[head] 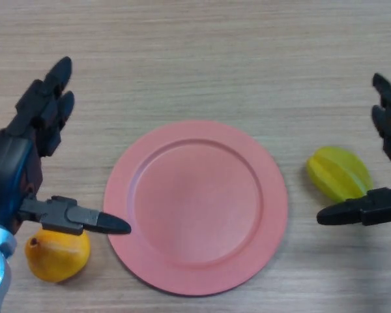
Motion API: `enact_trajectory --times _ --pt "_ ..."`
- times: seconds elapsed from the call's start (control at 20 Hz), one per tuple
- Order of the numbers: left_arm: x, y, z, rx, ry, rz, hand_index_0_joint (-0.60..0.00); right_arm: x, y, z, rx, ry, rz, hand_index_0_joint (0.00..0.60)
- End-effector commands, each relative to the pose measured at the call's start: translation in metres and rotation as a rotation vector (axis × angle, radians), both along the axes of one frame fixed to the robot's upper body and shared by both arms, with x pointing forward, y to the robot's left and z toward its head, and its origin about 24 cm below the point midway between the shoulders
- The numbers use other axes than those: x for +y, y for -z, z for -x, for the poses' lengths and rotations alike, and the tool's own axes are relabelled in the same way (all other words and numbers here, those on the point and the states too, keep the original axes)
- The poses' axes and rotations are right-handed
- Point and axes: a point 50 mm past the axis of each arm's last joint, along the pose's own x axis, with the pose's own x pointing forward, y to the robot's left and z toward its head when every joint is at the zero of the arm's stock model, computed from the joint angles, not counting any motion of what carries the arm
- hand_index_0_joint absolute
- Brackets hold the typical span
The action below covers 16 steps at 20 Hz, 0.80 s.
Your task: Pick up the yellow starfruit and place it on the plate
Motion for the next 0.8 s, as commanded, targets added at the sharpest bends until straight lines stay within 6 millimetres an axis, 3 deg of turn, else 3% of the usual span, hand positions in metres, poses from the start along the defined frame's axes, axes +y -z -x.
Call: enact_trajectory --times 0.05,0.35,0.4,0.45,0.5,0.6,0.8 --pt "0.002 -0.029 0.004 -0.165 -0.006 0.002 0.0 -0.008 -0.034 -0.004 -0.238 -0.021 0.027 0.0" --pt "0.001 -0.027 0.005 -0.154 -0.006 0.013 0.0 -0.014 -0.006 -0.022 -0.171 0.035 0.097 0.0" --pt "0.001 -0.027 0.004 -0.154 -0.007 0.012 0.0 -0.014 -0.004 -0.023 -0.168 0.038 0.101 0.15" --pt "0.001 -0.027 0.004 -0.154 -0.008 0.01 0.0 -0.014 -0.003 -0.024 -0.166 0.04 0.106 0.249" --pt "0.001 -0.027 0.004 -0.153 -0.009 0.011 0.0 -0.015 0.0 -0.027 -0.158 0.059 0.105 0.401" --pt "0.003 -0.027 0.006 -0.143 -0.006 0.011 0.0 -0.016 0.004 -0.034 -0.158 0.111 0.157 0.6" --pt "0.008 -0.029 0.011 -0.159 -0.021 0.011 0.0 -0.014 0.005 -0.035 -0.175 0.117 0.246 0.6"
